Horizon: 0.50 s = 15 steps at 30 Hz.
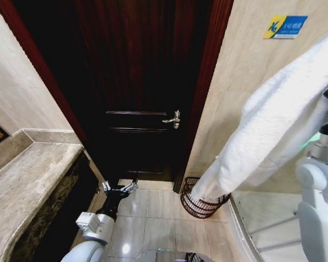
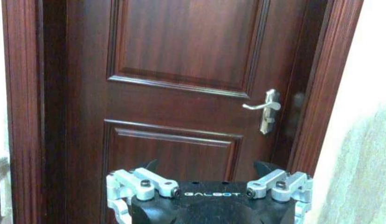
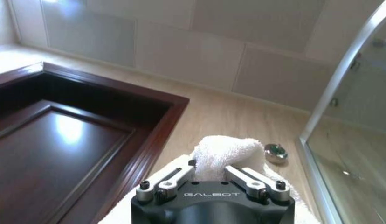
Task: Discard the used towel into the hamper.
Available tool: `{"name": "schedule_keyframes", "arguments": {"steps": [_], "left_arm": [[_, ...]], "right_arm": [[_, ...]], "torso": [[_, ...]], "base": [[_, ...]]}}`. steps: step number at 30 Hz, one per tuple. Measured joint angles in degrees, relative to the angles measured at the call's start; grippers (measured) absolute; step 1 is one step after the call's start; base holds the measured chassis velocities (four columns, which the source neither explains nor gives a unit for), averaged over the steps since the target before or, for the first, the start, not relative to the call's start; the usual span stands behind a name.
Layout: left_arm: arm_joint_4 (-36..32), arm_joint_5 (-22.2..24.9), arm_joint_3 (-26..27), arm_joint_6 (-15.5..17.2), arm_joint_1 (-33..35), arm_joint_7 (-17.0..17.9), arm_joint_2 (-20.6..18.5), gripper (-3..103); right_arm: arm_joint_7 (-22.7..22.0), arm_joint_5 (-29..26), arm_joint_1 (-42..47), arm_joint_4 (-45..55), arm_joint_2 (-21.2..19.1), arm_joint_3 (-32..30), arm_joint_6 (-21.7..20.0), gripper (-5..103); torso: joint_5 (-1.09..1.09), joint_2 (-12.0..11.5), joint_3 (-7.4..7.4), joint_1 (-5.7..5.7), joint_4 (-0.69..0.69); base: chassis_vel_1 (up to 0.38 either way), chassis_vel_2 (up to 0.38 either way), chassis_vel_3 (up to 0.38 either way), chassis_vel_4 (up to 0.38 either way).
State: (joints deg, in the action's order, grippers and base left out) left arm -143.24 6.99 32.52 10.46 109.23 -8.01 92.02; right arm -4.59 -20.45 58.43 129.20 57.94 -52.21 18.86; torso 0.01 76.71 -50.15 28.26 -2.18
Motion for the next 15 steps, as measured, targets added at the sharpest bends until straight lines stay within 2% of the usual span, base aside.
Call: {"name": "schedule_keyframes", "arguments": {"steps": [6,10,15], "left_arm": [[0.0,0.0,0.0,0.0,0.0,0.0,0.0,100],[0.0,0.0,0.0,0.0,0.0,0.0,0.0,100],[0.0,0.0,0.0,0.0,0.0,0.0,0.0,100]], "right_arm": [[0.1,1.6,1.6,-1.3,2.1,0.9,2.4,5],[1.0,2.1,2.0,-2.8,3.8,1.7,5.6,5],[-0.6,2.6,2.8,-2.1,4.7,2.1,5.7,5]], "torso": [[-0.01,0.0,0.00,0.00,0.01],[-0.01,0.0,0.00,0.00,0.00],[-0.01,0.0,0.00,0.00,0.00]], "base": [[0.000,0.000,0.000,0.000],[0.000,0.000,0.000,0.000],[0.000,0.000,0.000,0.000]]}}
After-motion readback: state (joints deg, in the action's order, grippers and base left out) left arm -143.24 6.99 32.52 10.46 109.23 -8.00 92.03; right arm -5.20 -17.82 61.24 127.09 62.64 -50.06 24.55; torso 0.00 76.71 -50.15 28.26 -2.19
